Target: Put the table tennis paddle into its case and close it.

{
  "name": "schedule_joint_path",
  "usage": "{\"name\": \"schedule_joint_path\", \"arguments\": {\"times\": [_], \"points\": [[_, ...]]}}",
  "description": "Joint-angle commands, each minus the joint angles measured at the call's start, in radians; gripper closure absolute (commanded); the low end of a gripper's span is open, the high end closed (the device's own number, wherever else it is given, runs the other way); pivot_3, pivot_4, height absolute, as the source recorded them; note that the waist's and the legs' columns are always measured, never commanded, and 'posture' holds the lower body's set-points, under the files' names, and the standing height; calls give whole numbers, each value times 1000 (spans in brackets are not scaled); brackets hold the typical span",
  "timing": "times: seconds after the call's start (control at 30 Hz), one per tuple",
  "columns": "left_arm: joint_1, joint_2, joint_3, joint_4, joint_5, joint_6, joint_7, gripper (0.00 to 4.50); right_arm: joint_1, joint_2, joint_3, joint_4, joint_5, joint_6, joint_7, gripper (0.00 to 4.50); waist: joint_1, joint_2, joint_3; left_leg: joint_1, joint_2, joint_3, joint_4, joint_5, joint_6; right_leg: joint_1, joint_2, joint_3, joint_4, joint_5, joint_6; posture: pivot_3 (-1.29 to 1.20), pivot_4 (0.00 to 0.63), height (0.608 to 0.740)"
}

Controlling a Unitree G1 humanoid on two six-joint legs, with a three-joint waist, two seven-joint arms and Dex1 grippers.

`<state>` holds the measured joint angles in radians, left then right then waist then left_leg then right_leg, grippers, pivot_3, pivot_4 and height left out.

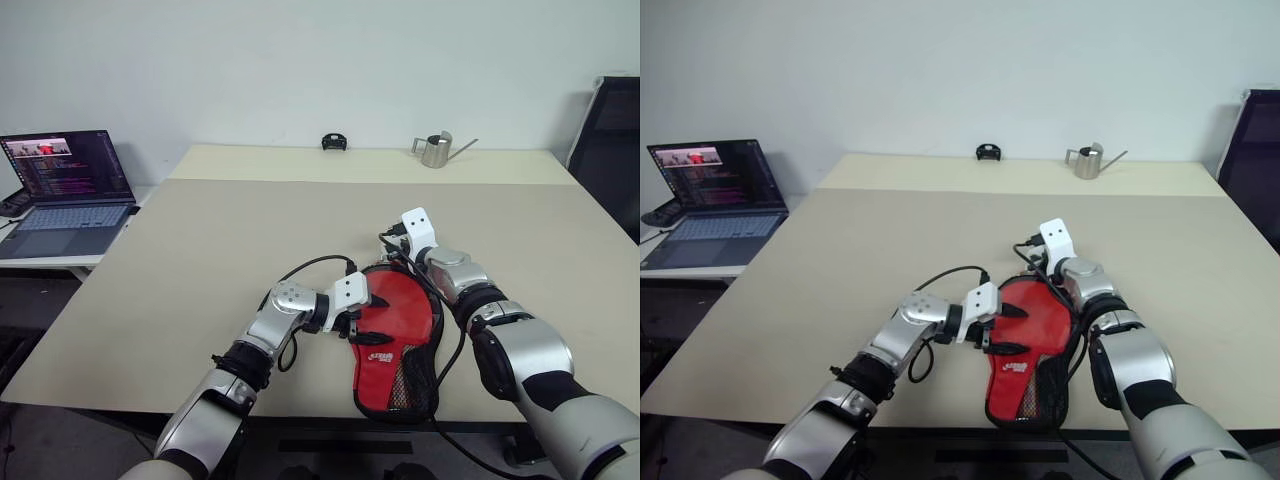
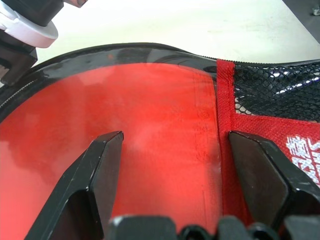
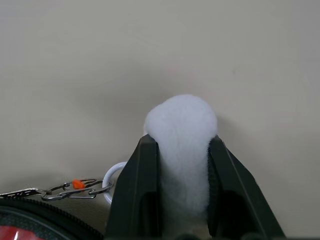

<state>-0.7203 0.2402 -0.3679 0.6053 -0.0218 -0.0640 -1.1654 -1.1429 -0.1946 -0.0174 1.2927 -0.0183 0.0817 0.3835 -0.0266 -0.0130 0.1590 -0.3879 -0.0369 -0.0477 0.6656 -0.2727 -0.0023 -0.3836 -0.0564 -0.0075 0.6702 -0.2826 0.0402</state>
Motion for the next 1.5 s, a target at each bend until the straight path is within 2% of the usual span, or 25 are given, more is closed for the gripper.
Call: {"name": "schedule_joint_path", "arguments": {"times": [0.03, 0.17, 0.4, 0.83, 0.93, 1.13, 1.4, 1.5], "points": [[39, 4, -77, 101, 95, -4, 2, 844, -19, -30, -13, -34, -8, -32, -23, 3842, 0, 0, 0, 1, -1, 0, 0, 0, 0, 0, 0, 0, 1, 0, 0, 0, 150, 740], [42, 4, -78, 123, 95, -14, -3, 844, -25, -65, -4, -35, -26, -43, -38, 3842, 0, 0, 0, 8, -1, -1, 0, 0, 1, 7, -1, 0, 2, 0, 0, 0, 150, 740], [39, 2, -77, 137, 95, -20, -6, 844, -28, -78, -10, -34, -37, -42, -36, 3842, -1, 0, 0, 11, -1, -1, -1, 0, 2, 9, -1, 0, 3, 0, 0, 0, 150, 740], [22, -14, -108, 182, 124, 6, -27, 844, 117, -221, 11, -212, -49, 15, 74, 3842, 6, 0, -1, 11, -2, -2, -1, 0, 2, 11, -1, -1, 2, 0, 0, 0, 150, 740], [14, -11, -115, 195, 137, 0, -37, 844, 179, -261, 8, -322, -37, 71, 116, 3842, 8, 0, -1, 11, -2, -2, 0, 0, 2, 11, -1, -1, 2, 0, 0, 0, 150, 740], [-1, -13, -123, 220, 144, -4, -48, 844, 364, -353, -5, -689, 4, 287, 233, 3842, 14, 0, -2, 10, -2, -3, -1, 0, 2, 12, -1, -2, 0, 0, 0, 0, 150, 740], [1, -13, -131, 225, 147, -3, -63, 844, 588, -463, -48, -1089, 70, 543, 291, 3844, 22, 1, -4, 9, -1, -5, -3, 0, 3, 12, -1, -4, -6, 0, 1, 0, 150, 740], [4, -13, -135, 226, 148, -2, -67, 844, 742, -527, -81, -1311, 125, 674, 336, 3844, 27, 0, -6, 7, -1, -6, -3, -1, 4, 12, -1, -4, -9, -1, 1, 0, 150, 740]]}}
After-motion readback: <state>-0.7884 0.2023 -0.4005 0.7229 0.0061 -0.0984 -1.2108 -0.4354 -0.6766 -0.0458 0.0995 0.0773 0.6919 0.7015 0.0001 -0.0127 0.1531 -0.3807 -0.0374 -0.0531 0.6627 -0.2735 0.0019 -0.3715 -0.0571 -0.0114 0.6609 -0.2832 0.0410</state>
